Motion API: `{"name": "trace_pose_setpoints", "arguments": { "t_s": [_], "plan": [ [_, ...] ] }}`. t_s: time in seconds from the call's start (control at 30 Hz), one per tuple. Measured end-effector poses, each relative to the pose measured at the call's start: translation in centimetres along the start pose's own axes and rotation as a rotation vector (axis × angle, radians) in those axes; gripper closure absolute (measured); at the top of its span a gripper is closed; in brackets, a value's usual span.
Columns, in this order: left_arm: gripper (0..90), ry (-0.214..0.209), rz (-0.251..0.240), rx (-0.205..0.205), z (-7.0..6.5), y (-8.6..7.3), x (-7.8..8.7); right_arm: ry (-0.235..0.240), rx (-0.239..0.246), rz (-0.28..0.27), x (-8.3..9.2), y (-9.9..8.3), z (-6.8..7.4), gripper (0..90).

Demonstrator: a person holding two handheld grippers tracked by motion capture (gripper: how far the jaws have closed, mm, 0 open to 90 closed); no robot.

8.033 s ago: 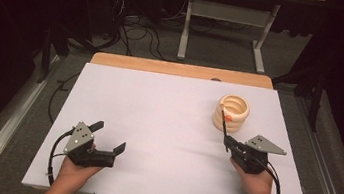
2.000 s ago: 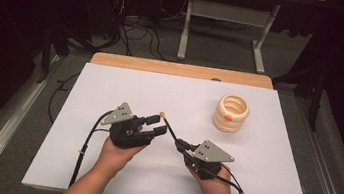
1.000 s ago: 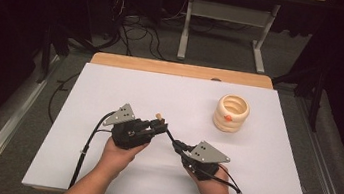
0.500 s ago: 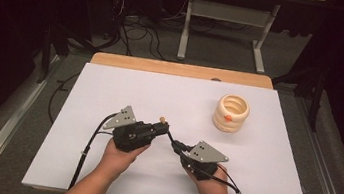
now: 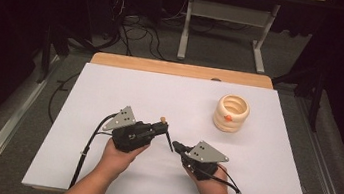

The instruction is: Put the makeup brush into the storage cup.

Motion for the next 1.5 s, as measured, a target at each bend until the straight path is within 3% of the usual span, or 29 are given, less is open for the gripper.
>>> {"name": "trace_pose_setpoints", "arguments": {
  "t_s": [0.2,1.03,1.3,1.5],
  "plan": [
    [84.2,0.013,0.011,-0.023,-0.2,-0.1,-0.1,0.004,-0.001,-0.012,0.1,0.1,0.1,90.0],
    [84.3,0.019,0.038,-0.118,-1.8,-0.1,-0.2,0.000,-0.013,-0.052,0.2,1.1,0.8,68.3],
    [84.2,0.001,0.051,-0.137,-2.4,-0.4,-0.4,-0.011,-0.026,-0.081,0.2,1.3,0.7,66.8],
    [84.2,-0.007,0.058,-0.159,-2.9,-0.6,-0.6,-0.021,-0.026,-0.086,0.4,1.4,0.8,70.7]
  ]
}}
Point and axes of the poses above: each handheld gripper's, and its own axes: x roughly backward along the jaws, y roughly out of its top, z roughly to its left, the point moved 3 cm from there along -x, roughly forward along the jaws, and after that the axes turned 14 degrees about y, right-handed, at the moved point
